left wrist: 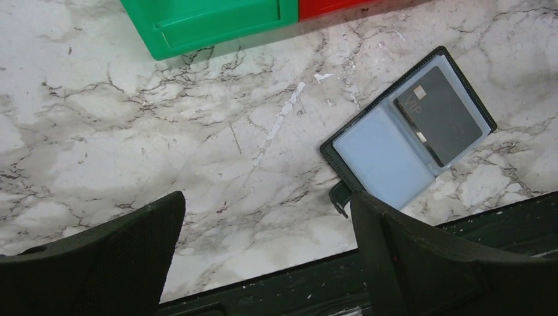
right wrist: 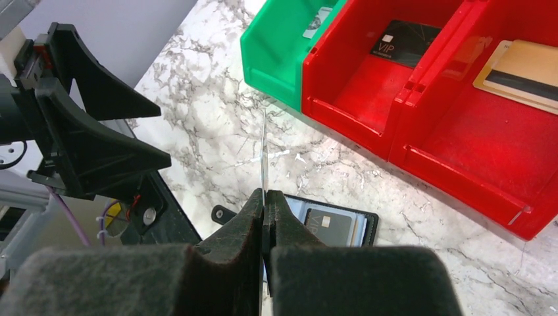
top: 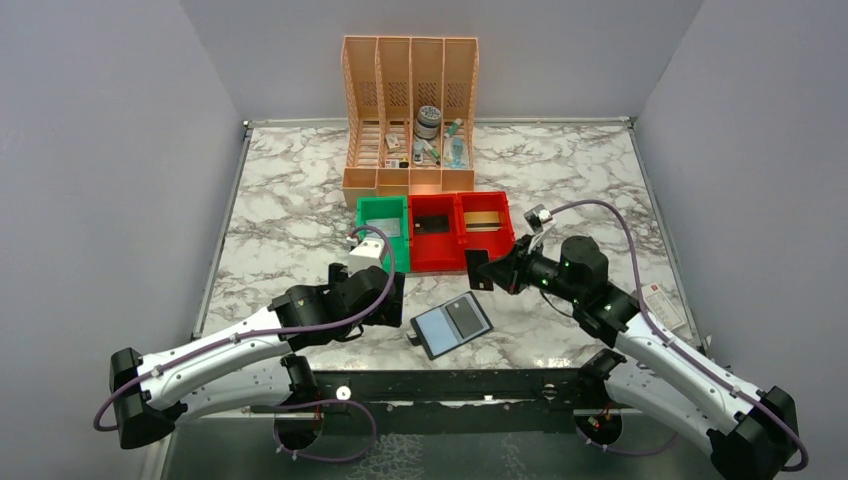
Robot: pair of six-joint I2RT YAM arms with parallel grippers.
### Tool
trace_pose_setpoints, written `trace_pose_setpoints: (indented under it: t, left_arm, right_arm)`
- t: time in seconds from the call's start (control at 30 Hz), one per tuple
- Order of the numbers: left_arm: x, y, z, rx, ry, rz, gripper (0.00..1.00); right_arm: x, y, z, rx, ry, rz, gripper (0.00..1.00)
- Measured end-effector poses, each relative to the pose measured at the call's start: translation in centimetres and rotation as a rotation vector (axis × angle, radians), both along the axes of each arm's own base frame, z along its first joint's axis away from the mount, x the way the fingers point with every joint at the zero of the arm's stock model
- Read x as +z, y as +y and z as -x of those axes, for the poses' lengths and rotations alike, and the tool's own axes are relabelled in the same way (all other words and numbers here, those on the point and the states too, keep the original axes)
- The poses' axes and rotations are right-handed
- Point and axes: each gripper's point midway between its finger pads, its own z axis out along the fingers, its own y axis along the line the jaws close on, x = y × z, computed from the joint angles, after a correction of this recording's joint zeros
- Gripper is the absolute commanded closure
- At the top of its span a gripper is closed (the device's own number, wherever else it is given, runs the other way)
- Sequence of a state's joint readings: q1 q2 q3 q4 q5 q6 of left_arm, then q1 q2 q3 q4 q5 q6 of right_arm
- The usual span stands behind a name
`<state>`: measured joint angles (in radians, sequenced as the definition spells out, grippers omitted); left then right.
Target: Take the credit cards out of the card holder
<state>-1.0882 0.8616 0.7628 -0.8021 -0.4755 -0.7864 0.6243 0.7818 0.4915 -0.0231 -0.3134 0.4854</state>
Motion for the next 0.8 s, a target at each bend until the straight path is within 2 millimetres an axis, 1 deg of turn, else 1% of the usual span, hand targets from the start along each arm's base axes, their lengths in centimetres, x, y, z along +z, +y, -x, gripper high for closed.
trace_pose_setpoints:
  t: [0.1,0.17,0.27,0.4,0.5,0.57,0.63,0.73,0.77,0.8]
  left_arm:
    - [0.1,0.1,-0.1,0.003,-0.007,-0.001,0.01]
    - [0.1,0.1,-0.1,0.002,-0.009,-0.004,0.01]
    - [0.1,0.2,-0.2,0.000,-0.012,-0.008,0.01]
    - [0.1,0.2,-0.2,-0.001,-0.013,-0.010,0.01]
    - [0.3,0.2,-0.2,0.000,-0.018,-0.002,0.01]
    - [0.6,0.3,-0.2,0.001,-0.026,0.013,0.01]
    - [1.1,0.4,-0.2,0.005,-0.040,0.031,0.01]
    - [1.7,0.6,-0.3,0.015,-0.060,0.053,0.01]
    - [1.8,0.6,-0.3,0.019,-0.065,0.060,0.01]
    - [2.0,0.7,-0.4,0.022,-0.069,0.065,0.01]
  right_arm:
    - [0.2,0.2,-0.2,0.011,-0.015,0.007,0.99]
    - [-0.2,0.4,-0.5,0.016,-0.018,0.022,0.99]
    - [-1.4,0.9,-1.5,0.029,-0.019,0.066,0.99]
    - [-2.0,2.3,-3.5,0.069,-0.066,0.128,0.99]
    - [-1.8,3.5,-5.6,0.097,-0.127,0.179,0.99]
    - [-1.4,4.4,-7.0,0.120,-0.193,0.211,0.99]
    - [-1.3,5.1,-7.9,0.141,-0.263,0.240,0.99]
    - [-1.7,6.4,-9.0,0.190,-0.379,0.310,0.99]
    - [-2.1,6.9,-10.0,0.201,-0.435,0.360,0.99]
    - [-2.1,7.2,-10.0,0.209,-0.446,0.367,0.99]
